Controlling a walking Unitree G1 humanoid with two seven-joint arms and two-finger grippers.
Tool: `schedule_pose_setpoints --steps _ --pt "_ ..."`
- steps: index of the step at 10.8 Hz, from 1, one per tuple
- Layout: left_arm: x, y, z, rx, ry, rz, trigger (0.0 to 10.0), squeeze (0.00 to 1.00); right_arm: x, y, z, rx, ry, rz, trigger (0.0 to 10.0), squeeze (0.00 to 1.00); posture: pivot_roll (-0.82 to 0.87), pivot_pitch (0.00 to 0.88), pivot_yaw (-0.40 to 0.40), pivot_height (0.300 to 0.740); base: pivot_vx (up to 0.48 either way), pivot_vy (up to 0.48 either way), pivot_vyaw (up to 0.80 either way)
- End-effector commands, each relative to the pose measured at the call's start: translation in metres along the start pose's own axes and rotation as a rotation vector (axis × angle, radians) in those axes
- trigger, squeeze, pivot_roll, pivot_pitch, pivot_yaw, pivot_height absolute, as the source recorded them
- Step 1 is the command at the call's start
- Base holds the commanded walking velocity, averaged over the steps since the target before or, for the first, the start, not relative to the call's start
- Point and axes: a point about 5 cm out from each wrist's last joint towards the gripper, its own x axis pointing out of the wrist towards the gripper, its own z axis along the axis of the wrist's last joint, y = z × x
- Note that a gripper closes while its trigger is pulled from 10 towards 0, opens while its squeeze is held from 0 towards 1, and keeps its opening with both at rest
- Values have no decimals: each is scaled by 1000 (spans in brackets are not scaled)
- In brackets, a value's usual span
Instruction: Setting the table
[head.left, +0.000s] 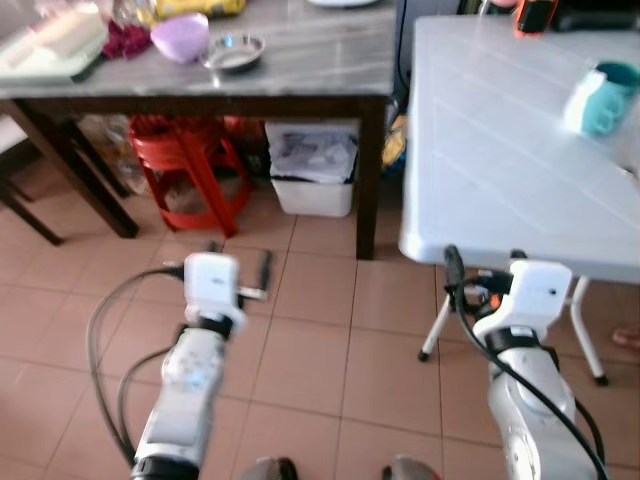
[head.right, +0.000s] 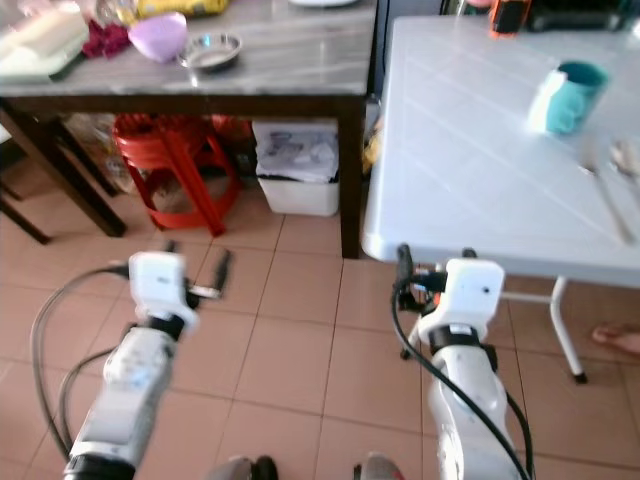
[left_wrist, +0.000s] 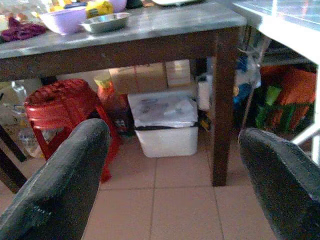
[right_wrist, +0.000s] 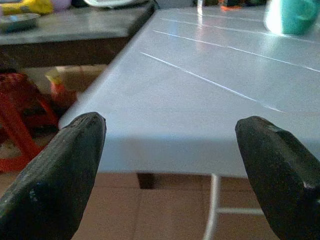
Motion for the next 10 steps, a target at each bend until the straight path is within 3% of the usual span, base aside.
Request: schedule_pose_setpoints --steps 1,7,10 --pt "-1 -4 -1 2 7 -10 10000 0 -1 -1 0 4 2 -5 10000 0 -156 191 100 740 0 -262 0" --pt "-1 -2 -1 6 11 -15 10000 0 -2 -1 1 5 4 -6 10000 0 -155 199 105 740 0 -254 0" --pt "0 -2 -1 12 13 -15 10000 0 -1 -1 1 8 3 -8 10000 0 -154 198 105 740 0 -81 0"
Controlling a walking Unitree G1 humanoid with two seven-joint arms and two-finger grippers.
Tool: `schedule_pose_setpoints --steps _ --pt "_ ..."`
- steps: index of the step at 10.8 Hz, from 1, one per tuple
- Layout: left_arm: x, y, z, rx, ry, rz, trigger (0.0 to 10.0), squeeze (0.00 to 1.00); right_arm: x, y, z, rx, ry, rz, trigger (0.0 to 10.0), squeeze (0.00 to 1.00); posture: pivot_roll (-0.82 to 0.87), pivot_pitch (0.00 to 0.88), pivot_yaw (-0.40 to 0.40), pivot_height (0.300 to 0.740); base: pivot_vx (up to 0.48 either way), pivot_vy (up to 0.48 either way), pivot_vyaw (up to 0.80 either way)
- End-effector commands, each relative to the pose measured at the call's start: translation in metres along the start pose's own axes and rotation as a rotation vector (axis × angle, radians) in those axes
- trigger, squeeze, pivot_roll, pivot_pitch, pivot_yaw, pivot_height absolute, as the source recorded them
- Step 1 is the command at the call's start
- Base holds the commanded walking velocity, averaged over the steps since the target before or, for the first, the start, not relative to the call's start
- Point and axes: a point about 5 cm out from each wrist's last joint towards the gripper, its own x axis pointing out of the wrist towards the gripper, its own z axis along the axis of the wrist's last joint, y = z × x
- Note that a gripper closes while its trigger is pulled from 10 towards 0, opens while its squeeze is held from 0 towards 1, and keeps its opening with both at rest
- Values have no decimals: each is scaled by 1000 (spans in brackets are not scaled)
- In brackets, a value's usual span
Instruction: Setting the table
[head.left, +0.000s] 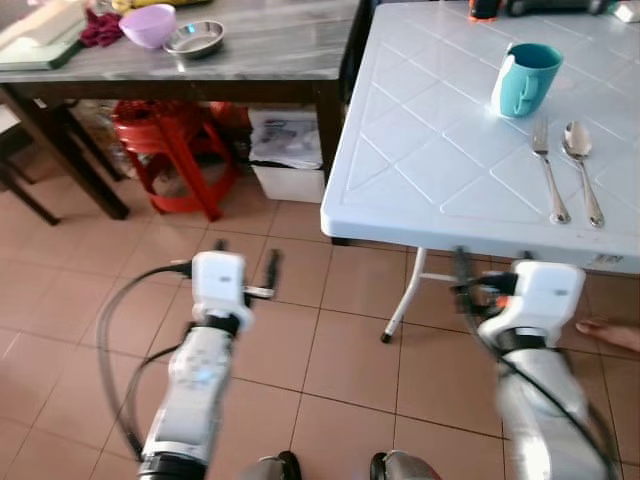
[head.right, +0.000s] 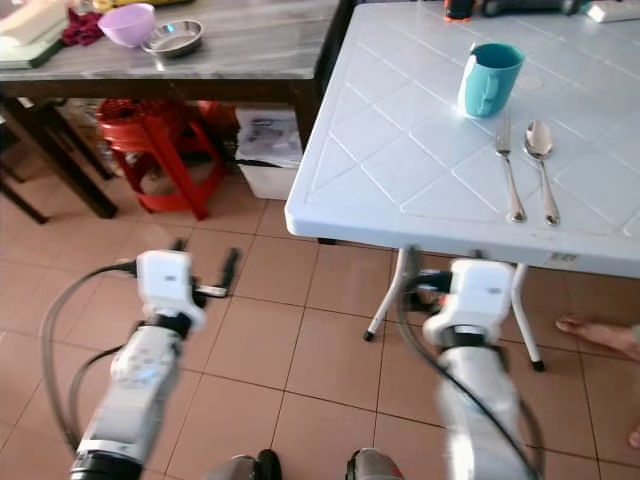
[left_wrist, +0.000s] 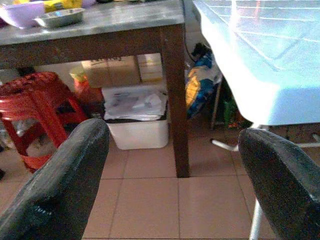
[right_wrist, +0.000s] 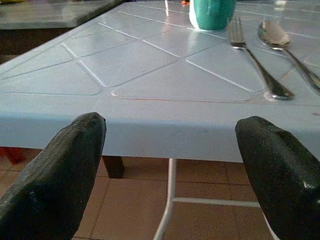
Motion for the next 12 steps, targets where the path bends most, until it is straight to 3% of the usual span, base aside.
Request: schedule_pose_setpoints --steps 1,8,12 --pt "-3 9 -2 22 13 20 10000 0 -1 5 0 19 3 13 10000 0 -154 198 105 740 0 -277 0" --pt "-3 8 -2 15 17 22 10000 0 0 4 0 15 7 13 10000 0 -156 200 103 740 0 -274 0" --pt "-2 8 -1 -12 4 18 10000 0 -1 4 -1 14 12 10 10000 0 -158 203 104 740 0 0 0"
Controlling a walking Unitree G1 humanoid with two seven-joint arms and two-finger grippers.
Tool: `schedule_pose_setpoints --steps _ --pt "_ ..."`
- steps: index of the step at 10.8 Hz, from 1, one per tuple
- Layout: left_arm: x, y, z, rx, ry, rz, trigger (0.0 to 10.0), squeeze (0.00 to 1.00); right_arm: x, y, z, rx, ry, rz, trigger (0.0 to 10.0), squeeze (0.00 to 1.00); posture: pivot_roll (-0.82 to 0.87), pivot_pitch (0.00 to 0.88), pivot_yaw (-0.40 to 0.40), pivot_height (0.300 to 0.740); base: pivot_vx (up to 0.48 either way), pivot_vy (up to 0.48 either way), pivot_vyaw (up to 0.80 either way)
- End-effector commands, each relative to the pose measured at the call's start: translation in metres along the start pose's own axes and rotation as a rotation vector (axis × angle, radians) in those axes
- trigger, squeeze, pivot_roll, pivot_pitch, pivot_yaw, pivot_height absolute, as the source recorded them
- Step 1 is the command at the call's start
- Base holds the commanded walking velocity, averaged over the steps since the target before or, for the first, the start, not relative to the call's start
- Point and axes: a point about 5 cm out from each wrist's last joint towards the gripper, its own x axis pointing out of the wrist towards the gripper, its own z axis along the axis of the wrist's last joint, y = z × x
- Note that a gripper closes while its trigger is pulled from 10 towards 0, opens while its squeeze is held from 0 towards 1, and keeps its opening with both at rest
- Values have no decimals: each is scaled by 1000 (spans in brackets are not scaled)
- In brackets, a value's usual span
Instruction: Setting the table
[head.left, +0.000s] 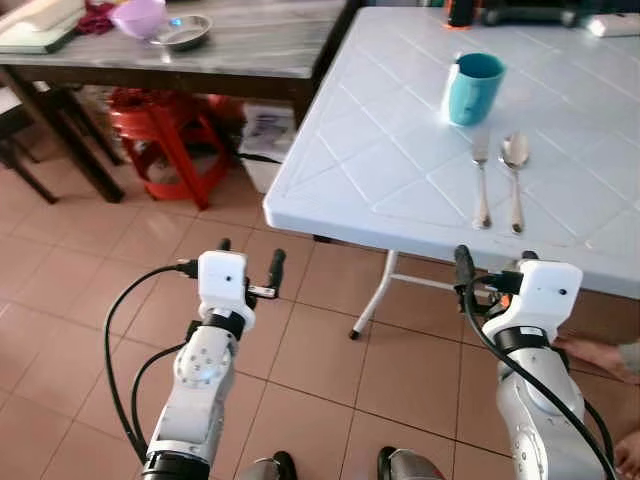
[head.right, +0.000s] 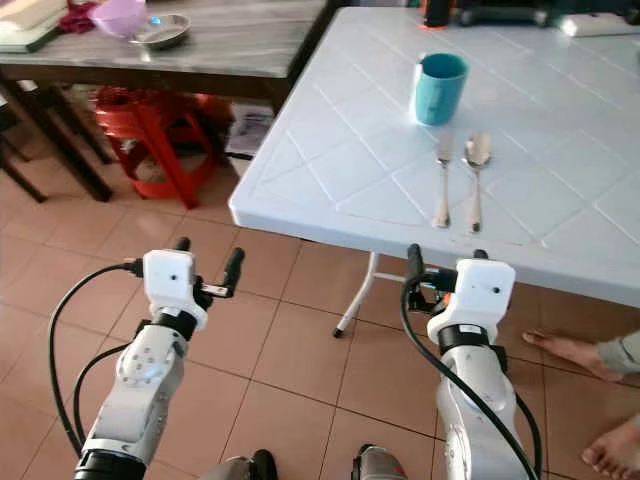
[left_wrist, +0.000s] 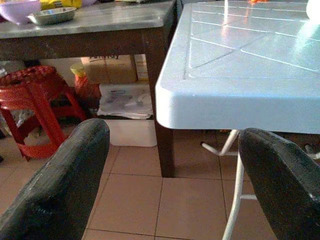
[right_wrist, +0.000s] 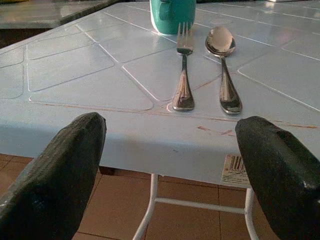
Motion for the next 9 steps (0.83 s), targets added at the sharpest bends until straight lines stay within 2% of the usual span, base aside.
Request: schedule_pose_setpoints --steps 1,9 --pt "-2 4 0 8 2 -1 10000 0 -1 1 0 2 3 4 10000 0 -157 204 104 740 0 0 0" --pt "-2 -2 2 -13 -9 -58 10000 0 -1 1 1 8 5 4 10000 0 -160 208 104 740 0 0 0"
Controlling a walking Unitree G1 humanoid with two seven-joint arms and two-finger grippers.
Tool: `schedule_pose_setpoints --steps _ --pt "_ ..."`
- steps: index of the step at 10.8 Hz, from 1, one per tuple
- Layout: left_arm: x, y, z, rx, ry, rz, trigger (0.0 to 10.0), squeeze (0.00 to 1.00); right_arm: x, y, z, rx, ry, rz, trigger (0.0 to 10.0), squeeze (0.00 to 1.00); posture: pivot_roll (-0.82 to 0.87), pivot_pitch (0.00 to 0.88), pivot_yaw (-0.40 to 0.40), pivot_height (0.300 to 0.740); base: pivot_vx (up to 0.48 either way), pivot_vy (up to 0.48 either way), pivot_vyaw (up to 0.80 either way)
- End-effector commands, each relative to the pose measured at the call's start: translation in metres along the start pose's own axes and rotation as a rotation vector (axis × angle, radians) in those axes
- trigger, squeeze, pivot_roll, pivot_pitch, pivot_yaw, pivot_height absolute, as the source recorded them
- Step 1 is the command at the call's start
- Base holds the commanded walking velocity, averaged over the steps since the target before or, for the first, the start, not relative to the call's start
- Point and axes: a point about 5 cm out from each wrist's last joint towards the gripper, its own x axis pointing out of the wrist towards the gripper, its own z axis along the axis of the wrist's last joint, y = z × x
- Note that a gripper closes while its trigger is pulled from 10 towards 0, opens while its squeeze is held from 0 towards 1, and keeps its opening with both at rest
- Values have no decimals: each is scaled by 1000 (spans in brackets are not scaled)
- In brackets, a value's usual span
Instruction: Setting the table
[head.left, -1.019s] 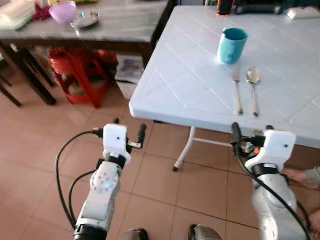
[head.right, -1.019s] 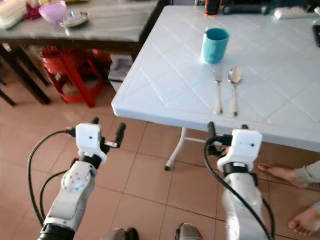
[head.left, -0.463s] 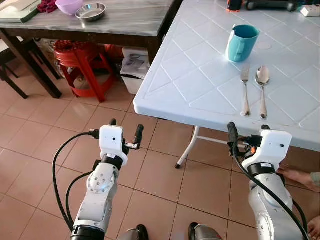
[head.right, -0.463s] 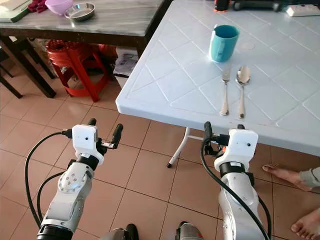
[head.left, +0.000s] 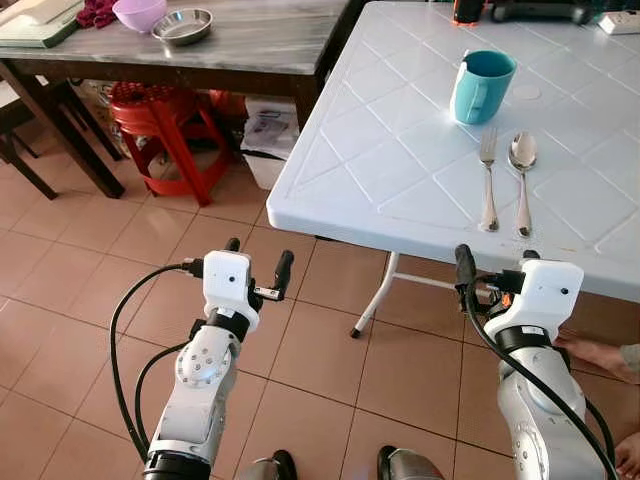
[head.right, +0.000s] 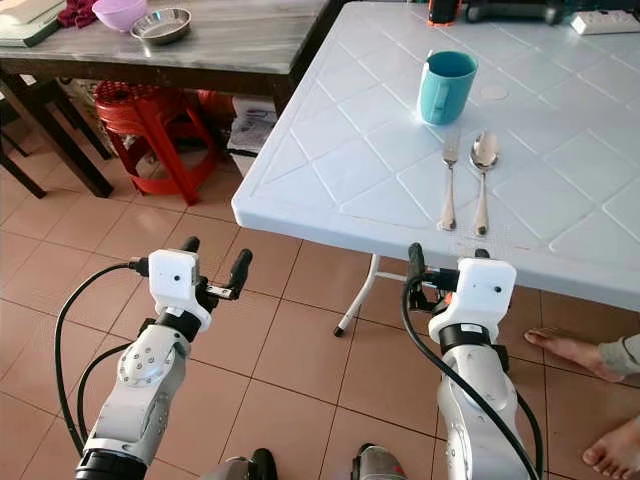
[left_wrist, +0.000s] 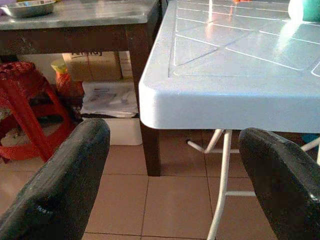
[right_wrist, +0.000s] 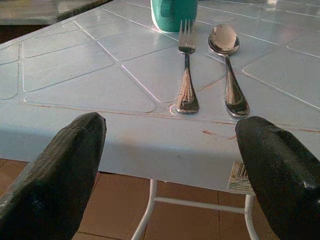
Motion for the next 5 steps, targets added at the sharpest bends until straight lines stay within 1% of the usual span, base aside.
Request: schedule_pose_setpoints --steps 1,2,4,5 --pt "-3 4 1 6 -5 12 10000 0 -2 1 0 7 7 6 10000 0 -160 208 104 740 0 0 0" --pt "-6 6 1 2 0 2 10000 0 -1 1 1 6 3 8 10000 0 -160 203 104 740 0 0 -631" --pt "0 5 16 -16 -49 -4 10000 0 0 1 13 -1 -46 9 10000 0 -161 202 104 740 0 0 -628" --pt "1 5 19 -22 -59 -3 10000 0 1 1 20 -4 -71 14 10000 0 -161 202 104 740 0 0 0"
